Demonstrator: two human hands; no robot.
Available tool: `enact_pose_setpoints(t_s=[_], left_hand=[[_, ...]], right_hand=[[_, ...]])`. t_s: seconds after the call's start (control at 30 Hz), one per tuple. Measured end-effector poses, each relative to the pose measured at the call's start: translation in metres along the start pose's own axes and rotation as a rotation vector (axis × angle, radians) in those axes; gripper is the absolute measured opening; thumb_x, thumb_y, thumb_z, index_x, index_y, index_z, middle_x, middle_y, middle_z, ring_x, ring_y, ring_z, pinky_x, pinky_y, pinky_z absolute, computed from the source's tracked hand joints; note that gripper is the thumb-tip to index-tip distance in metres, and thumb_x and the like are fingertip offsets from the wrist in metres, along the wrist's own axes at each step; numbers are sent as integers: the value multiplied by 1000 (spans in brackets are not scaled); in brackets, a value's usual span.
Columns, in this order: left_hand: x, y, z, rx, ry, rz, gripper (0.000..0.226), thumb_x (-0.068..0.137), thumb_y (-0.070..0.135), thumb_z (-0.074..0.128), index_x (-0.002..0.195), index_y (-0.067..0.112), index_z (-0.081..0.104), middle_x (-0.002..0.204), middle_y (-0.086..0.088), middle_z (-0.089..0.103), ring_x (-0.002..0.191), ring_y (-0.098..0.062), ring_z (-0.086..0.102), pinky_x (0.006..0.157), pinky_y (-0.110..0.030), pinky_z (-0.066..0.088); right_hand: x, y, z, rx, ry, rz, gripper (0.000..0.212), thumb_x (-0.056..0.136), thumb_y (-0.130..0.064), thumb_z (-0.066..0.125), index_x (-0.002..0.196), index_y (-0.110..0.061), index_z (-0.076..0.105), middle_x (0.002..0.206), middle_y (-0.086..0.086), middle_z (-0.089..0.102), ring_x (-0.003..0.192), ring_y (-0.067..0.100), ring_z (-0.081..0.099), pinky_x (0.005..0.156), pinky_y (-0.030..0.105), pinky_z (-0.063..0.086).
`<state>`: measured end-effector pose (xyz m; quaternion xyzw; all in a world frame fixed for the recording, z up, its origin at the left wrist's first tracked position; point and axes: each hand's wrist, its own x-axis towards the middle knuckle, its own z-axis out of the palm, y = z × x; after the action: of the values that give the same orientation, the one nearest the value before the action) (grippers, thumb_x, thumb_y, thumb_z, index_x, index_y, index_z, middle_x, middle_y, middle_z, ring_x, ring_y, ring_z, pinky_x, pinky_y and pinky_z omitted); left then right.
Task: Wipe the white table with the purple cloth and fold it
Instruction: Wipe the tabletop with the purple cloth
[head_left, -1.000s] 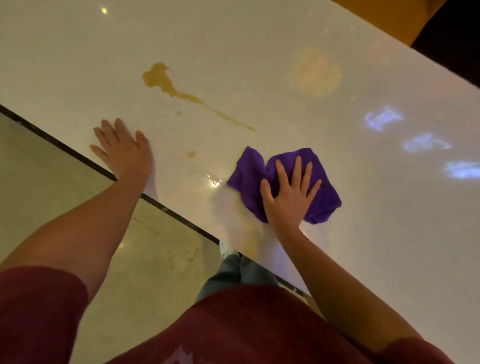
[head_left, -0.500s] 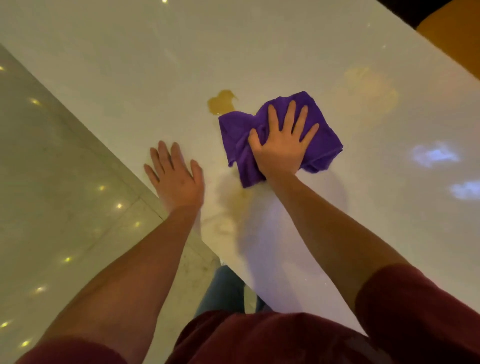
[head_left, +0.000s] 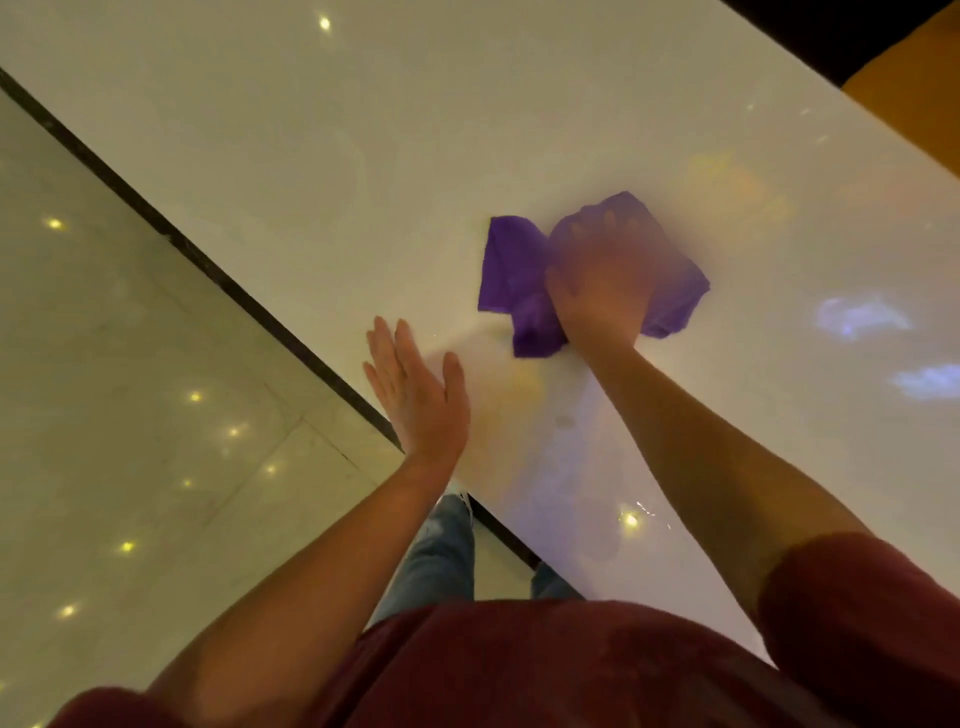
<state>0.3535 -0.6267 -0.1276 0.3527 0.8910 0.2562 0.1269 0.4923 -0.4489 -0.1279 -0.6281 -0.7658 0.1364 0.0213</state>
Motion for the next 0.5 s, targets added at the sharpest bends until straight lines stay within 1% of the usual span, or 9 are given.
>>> enact_pose_setpoints(t_s=[0.07, 0.13, 0.17, 0.23, 0.3, 0.37, 0.43, 0.5], left_hand=[[33, -7, -13, -25, 20, 49, 62, 105, 34, 43, 158, 3, 33, 171, -18, 21, 160, -36, 14, 129, -55, 9], [84, -18, -25, 24, 33, 68, 63, 104, 33, 42, 158, 2, 33, 171, -19, 20, 160, -37, 13, 128, -58, 11], [113, -26, -29, 82, 37, 67, 64, 103, 34, 41, 158, 2, 33, 171, -20, 19, 160, -38, 12, 128, -59, 11], [164, -49, -37, 264, 14, 45, 68, 103, 39, 35, 159, 0, 29, 172, -20, 13, 160, -39, 7, 127, -61, 10], [200, -70, -40, 417, -20, 32, 72, 104, 44, 28, 160, -1, 26, 173, -22, 9, 160, -40, 4, 127, -62, 9], [213, -83, -38, 453, -43, 52, 75, 103, 47, 28, 160, -1, 25, 172, -22, 11, 160, -39, 5, 128, -61, 9], [215, -87, -34, 451, -37, 72, 75, 102, 47, 29, 160, -1, 26, 171, -22, 16, 160, -38, 9, 128, -60, 9], [215, -88, -34, 449, -25, 84, 74, 103, 47, 31, 159, -2, 27, 170, -22, 20, 159, -39, 12, 128, -59, 10]], right_hand=[[-22, -2, -4, 178, 42, 178, 63, 101, -53, 53, 159, -30, 47, 175, 2, 29, 165, 28, 13, 132, 56, 0], [-30, -18, -7, 417, 77, 381, 67, 95, -54, 53, 157, -30, 49, 174, 0, 33, 164, 24, 16, 133, 57, 3], [-29, -28, -7, 464, 105, 450, 70, 94, -54, 51, 158, -29, 47, 174, 1, 32, 164, 24, 17, 133, 57, 4], [-24, -48, 0, 363, 138, 518, 72, 99, -52, 52, 164, -24, 39, 177, 3, 25, 165, 26, 12, 132, 59, 2], [-17, -66, 14, 174, 139, 527, 74, 104, -53, 47, 168, -19, 29, 179, 7, 17, 166, 30, 7, 132, 60, 0], [-7, -81, 28, 28, 142, 462, 75, 106, -55, 37, 169, -14, 25, 178, 11, 16, 165, 35, 7, 131, 63, 2], [10, -95, 35, -51, 160, 342, 77, 105, -57, 34, 167, -11, 31, 176, 16, 22, 164, 40, 13, 130, 65, 5], [35, -110, 36, -63, 161, 254, 78, 102, -59, 33, 165, -12, 36, 175, 18, 25, 163, 42, 16, 129, 67, 6]])
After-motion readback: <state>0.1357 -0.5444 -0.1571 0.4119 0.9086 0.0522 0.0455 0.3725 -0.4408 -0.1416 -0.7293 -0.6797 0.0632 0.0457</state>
